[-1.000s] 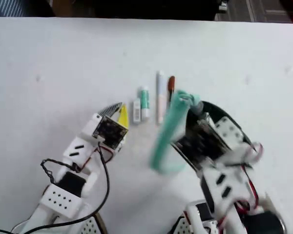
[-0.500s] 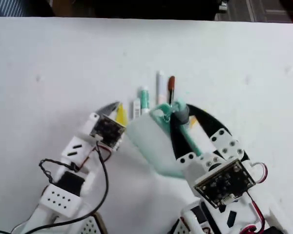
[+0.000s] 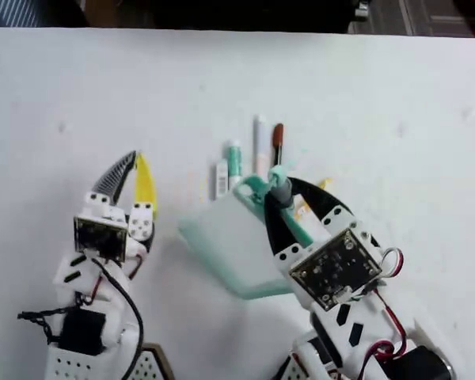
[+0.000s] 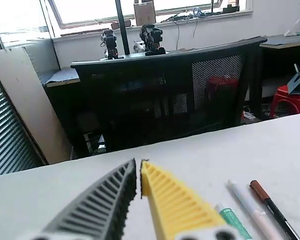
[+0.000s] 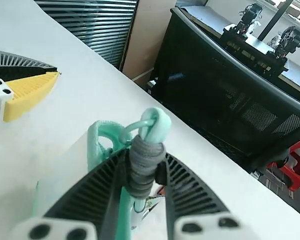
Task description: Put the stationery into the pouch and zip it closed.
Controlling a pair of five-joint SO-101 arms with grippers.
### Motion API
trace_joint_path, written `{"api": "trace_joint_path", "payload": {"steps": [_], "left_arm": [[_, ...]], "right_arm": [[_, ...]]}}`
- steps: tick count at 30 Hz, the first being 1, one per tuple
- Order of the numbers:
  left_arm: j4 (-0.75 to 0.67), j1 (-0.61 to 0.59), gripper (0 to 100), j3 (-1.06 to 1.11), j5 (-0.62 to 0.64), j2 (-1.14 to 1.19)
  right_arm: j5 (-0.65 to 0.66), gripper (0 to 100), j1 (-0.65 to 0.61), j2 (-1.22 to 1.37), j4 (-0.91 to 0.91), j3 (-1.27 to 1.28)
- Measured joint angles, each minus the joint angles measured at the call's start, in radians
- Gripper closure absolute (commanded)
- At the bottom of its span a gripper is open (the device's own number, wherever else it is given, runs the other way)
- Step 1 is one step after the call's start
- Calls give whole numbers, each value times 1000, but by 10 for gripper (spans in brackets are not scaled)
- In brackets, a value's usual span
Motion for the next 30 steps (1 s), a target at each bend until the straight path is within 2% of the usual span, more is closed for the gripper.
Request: {"api": "trace_joint_path", "payload": {"steps": [5, 9, 13, 16, 18, 20, 25, 30], "left_arm": [[31, 35, 943, -69, 0, 17], [153, 130, 942, -175, -37, 31], [387, 282, 928, -354, -222, 55], [592, 428, 807, -523, -368, 97], [736, 508, 753, -643, -422, 135], [868, 560, 756, -761, -437, 181], [1069, 592, 751, -948, -482, 293], [1099, 594, 675, -971, -566, 324]], "right_arm": [[0, 982, -48, 0, 34, -9], [68, 982, -167, -2, 106, -32], [101, 982, -229, -2, 181, -95], [109, 982, -239, -2, 230, -143], [109, 982, -241, -2, 269, -157], [109, 982, -242, -2, 281, -167], [109, 982, -242, -2, 298, -170], [155, 982, -284, -2, 328, -170]]}}
